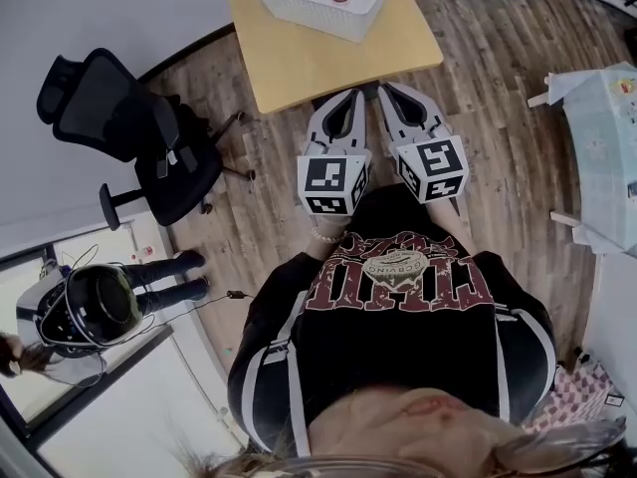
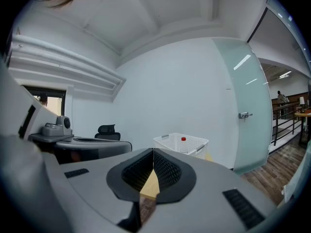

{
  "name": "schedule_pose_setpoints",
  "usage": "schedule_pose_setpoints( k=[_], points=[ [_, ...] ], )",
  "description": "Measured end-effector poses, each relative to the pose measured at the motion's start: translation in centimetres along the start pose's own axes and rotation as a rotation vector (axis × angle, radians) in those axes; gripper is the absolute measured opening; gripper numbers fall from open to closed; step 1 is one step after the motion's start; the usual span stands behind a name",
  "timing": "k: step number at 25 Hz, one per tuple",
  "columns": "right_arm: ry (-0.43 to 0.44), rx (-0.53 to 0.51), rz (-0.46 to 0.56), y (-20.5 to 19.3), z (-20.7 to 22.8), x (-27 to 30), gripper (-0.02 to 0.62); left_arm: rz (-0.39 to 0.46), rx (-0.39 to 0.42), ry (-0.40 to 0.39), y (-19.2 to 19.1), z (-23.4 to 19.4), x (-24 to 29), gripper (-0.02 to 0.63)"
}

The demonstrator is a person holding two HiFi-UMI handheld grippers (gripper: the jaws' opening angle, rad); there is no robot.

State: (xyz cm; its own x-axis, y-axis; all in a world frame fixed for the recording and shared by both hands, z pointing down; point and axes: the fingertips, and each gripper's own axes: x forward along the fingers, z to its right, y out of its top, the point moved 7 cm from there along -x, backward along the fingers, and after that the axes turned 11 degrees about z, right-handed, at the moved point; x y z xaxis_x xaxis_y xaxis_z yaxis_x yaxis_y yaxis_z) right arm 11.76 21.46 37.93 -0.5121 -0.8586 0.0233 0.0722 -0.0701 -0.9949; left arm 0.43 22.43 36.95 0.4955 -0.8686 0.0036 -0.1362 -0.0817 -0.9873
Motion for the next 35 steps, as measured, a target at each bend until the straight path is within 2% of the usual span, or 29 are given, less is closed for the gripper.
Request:
schedule_pose_setpoints(
  k=[23, 35],
  points=[
    [-0.071, -0.002, 0.014, -0.3, 1.0, 7.7, 0.018, -0.016, 0.007, -0.096, 0.5, -6.3, 5.6, 0.048],
    [-0.093, -0.005, 0.017, -0.9, -0.3, 10.6, 0.018, -0.019, 0.010, -0.123, 0.5, -9.3, 6.0, 0.048]
  ],
)
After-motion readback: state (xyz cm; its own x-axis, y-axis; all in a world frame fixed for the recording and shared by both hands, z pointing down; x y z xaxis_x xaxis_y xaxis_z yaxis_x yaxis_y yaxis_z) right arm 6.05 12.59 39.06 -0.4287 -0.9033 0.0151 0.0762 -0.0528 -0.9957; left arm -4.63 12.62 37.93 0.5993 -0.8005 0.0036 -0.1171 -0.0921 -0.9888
